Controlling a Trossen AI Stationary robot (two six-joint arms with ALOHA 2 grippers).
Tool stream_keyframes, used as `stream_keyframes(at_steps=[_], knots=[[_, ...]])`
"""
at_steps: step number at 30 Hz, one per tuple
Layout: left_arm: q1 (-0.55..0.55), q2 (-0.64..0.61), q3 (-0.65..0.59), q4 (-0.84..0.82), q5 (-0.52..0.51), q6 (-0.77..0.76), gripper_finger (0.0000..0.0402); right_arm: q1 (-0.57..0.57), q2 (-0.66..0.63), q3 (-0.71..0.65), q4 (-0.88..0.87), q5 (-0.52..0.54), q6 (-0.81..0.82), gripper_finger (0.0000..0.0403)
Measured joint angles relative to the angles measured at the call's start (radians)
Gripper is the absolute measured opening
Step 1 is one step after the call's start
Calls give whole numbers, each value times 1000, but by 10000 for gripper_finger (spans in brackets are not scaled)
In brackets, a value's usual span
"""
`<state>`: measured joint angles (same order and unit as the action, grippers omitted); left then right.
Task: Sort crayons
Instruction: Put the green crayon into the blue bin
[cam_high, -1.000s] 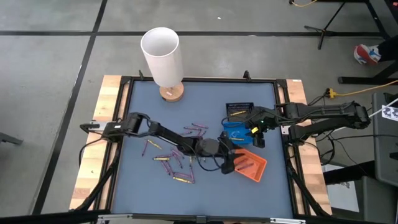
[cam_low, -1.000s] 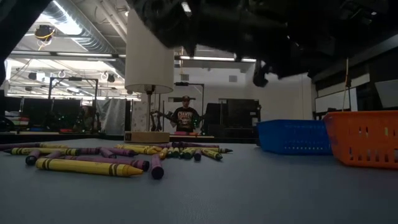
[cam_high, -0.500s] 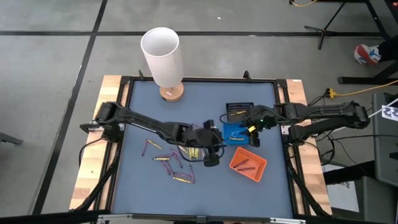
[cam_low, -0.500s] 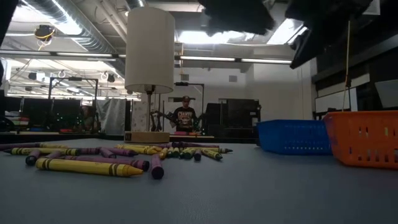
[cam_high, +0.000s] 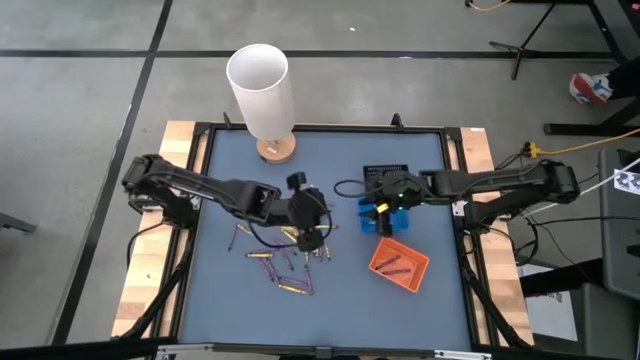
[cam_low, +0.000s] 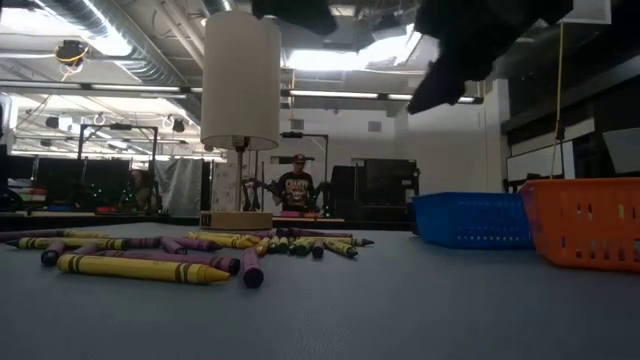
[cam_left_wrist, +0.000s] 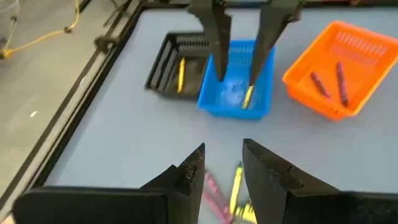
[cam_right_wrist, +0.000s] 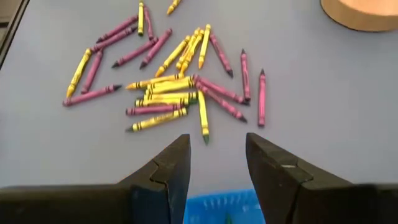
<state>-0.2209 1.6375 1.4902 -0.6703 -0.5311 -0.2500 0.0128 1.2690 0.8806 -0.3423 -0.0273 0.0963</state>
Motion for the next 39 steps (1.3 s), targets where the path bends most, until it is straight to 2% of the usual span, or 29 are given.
stream_keyframes(at_steps=[5, 10, 17, 23, 30, 35, 39], knots=[[-22, -2, -39, -65, -83, -65, 92, 0, 91, 0, 102, -11, 0, 154], [-31, -2, -168, -65, -84, -163, 92, 0, 175, 0, 149, -18, 0, 154], [-31, -2, -378, -38, -33, -345, 92, 1, 283, 0, 223, -18, 0, 154], [-31, -4, -471, 5, 18, -374, 91, 1, 356, 0, 271, -18, 9, 154], [-31, -135, -569, 20, 24, -366, 91, 42, 403, 0, 299, -19, 6, 154], [-32, -267, -662, 130, 22, -369, 91, 76, 435, 0, 354, 11, -37, 154], [-33, -324, -713, 222, 23, -369, 91, 79, 478, 0, 430, 36, -68, 154]])
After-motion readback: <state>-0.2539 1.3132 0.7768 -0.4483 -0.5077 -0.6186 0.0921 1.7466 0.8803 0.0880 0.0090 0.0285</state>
